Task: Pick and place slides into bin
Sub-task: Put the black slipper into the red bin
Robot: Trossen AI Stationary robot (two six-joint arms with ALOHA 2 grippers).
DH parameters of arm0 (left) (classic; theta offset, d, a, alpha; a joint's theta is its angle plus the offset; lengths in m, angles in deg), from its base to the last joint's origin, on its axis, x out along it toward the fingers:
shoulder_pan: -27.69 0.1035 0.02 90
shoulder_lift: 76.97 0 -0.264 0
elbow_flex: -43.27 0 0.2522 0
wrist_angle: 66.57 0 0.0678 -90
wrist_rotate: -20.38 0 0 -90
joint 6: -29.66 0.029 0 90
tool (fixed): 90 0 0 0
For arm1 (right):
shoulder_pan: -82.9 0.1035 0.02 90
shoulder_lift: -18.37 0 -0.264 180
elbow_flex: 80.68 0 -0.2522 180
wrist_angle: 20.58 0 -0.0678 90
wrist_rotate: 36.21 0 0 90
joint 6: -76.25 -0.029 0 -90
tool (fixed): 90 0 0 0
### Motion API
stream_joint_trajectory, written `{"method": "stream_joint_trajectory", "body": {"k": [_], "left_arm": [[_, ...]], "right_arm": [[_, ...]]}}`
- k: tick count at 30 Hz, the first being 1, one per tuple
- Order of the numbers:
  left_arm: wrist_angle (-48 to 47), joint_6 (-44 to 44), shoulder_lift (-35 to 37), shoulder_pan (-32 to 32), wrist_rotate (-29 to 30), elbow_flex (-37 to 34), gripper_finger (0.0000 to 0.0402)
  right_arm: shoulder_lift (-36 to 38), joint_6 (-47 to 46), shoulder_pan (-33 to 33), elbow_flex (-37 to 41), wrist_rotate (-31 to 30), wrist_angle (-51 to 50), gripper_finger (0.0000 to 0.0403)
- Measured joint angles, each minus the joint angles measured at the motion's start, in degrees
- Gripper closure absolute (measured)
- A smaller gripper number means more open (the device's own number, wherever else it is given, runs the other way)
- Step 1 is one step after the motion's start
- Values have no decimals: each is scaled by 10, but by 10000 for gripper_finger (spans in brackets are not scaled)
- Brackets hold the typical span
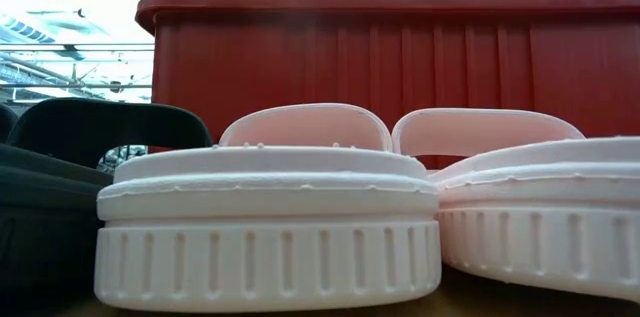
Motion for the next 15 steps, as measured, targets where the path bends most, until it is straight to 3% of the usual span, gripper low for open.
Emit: {"method": "stream_joint_trajectory", "body": {"k": [6,15], "left_arm": [[-1,-7,0,0,0,0,197],[-4,-12,0,0,-1,0,197]], "right_arm": [[23,-15,-6,84,43,6,400],[52,-20,-21,159,46,13,400]]}}
